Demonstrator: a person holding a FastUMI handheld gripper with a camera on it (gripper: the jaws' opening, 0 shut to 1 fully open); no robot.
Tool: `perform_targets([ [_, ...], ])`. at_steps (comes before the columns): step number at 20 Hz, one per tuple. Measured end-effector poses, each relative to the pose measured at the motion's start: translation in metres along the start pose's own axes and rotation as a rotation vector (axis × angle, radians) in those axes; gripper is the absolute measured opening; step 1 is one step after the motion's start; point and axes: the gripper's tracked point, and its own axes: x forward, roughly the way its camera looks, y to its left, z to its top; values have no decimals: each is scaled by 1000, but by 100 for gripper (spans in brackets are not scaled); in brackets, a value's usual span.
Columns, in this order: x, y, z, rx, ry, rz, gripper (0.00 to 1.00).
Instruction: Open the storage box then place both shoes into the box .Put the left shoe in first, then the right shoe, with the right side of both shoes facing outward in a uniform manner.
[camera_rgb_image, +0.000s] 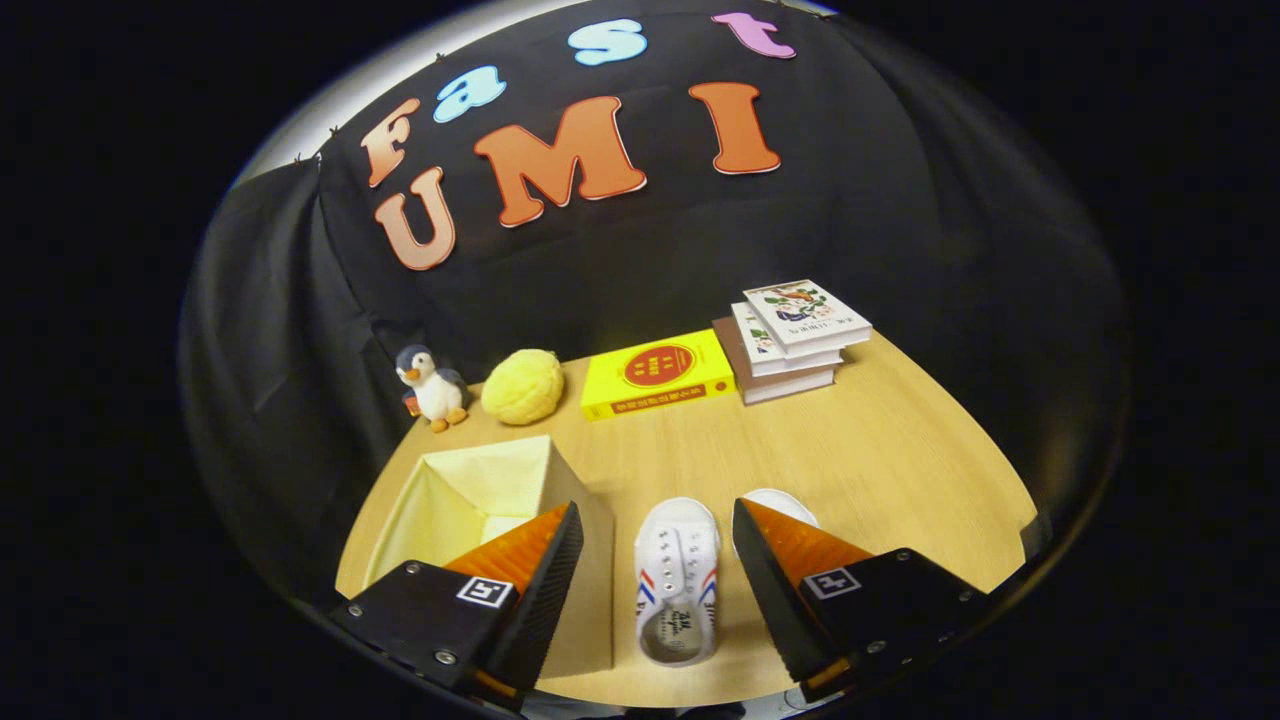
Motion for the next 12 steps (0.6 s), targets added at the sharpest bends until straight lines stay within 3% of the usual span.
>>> perform_targets([
  [5, 21, -18, -46, -38, 95, -15, 68],
  [8, 36, -25, -76, -48, 175, -18, 49],
  [12, 54, -36, -111, -65, 273, -22, 44],
])
